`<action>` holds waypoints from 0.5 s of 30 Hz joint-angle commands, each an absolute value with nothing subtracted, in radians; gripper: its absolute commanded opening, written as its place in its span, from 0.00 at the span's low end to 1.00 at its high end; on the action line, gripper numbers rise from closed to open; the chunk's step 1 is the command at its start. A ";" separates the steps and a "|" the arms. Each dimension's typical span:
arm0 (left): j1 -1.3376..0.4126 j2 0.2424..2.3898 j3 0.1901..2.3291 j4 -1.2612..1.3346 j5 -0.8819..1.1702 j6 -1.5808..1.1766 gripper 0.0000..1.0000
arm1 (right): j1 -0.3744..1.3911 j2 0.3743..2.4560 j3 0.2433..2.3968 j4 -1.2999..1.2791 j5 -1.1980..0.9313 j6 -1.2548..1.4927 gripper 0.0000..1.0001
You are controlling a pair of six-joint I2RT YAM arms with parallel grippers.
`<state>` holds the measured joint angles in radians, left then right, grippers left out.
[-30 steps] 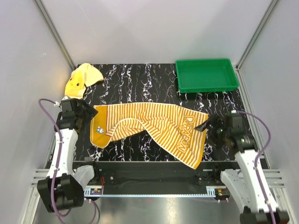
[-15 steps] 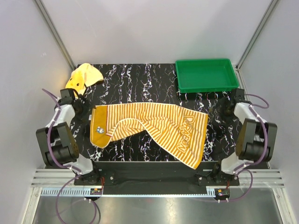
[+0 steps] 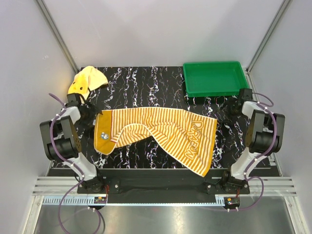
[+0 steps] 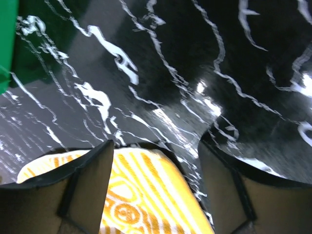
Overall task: Roll the towels
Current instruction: Flatten the towel
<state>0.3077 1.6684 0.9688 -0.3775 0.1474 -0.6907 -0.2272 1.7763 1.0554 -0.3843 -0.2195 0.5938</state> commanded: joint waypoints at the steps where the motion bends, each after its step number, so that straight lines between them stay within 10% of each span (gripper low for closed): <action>1: 0.296 1.719 1.011 -0.313 0.185 -0.700 0.87 | -0.221 1.841 1.058 -0.341 -0.271 0.569 0.75; 8: 0.235 1.793 1.046 -0.291 0.176 -0.698 0.75 | -0.173 1.867 1.063 -0.319 -0.313 0.561 0.63; 15: 0.225 1.839 1.074 -0.284 0.189 -0.690 0.33 | -0.153 1.894 1.063 -0.302 -0.321 0.546 0.38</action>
<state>0.2279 1.8095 1.0588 -0.2852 0.1802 -0.7059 -0.1608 1.8503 1.0695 -0.2779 -0.3431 0.5793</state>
